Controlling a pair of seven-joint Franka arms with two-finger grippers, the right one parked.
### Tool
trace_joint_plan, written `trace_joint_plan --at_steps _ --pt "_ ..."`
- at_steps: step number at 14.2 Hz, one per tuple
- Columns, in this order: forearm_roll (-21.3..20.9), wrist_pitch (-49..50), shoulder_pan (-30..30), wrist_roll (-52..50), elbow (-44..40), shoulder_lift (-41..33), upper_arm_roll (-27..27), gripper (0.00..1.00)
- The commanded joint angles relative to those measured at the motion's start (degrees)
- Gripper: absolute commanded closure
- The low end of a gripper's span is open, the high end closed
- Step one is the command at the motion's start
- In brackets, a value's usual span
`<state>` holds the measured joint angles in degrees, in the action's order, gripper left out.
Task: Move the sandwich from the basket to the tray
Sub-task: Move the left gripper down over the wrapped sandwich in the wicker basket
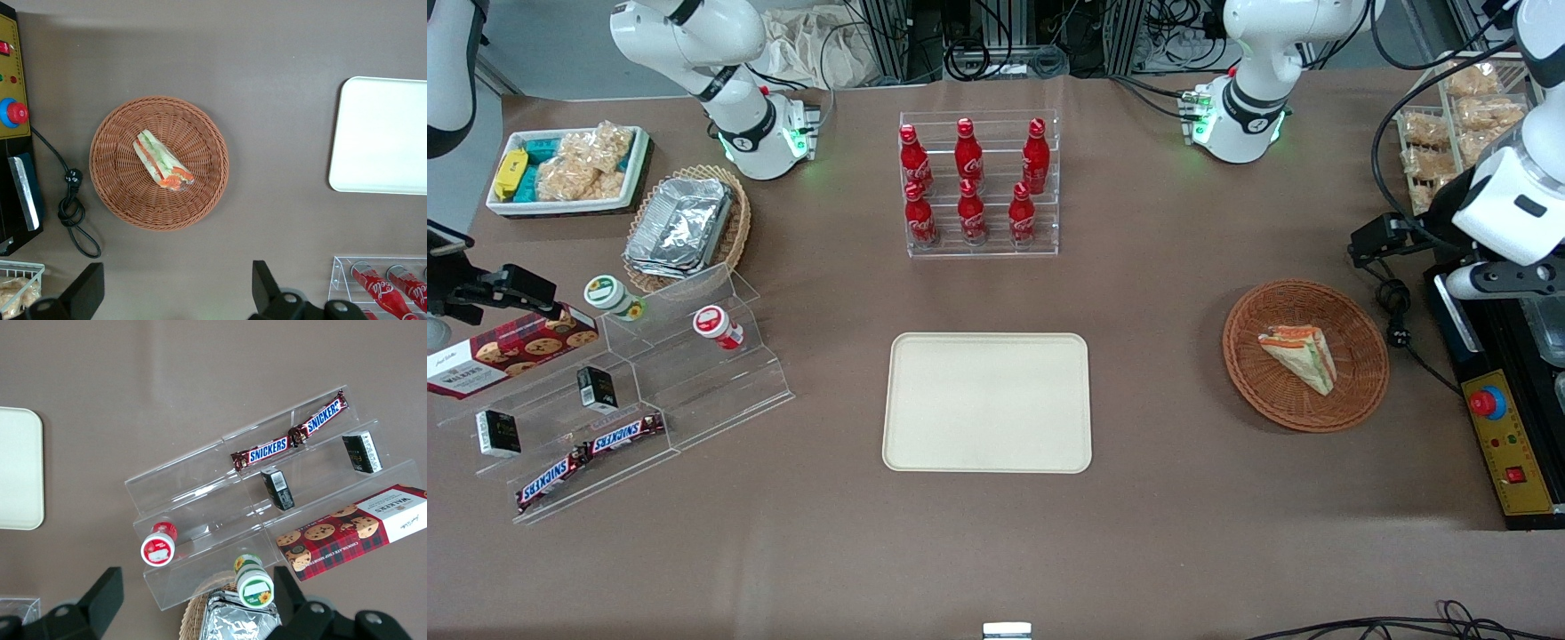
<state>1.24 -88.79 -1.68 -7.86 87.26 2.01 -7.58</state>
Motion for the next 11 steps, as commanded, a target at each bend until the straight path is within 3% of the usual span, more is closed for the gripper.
trace_joint_plan --at_steps 1,4,8,11 --pt "-1.1 1.4 0.4 -0.8 -1.1 0.5 0.1 0.01" --pt "-0.6 1.5 0.4 -5.9 -0.8 1.1 0.1 0.01" --pt "-0.2 0.5 -0.4 -12.7 6.1 1.4 0.6 0.01" --pt "-1.2 -10.0 -1.2 -20.1 15.7 1.2 0.9 0.01"
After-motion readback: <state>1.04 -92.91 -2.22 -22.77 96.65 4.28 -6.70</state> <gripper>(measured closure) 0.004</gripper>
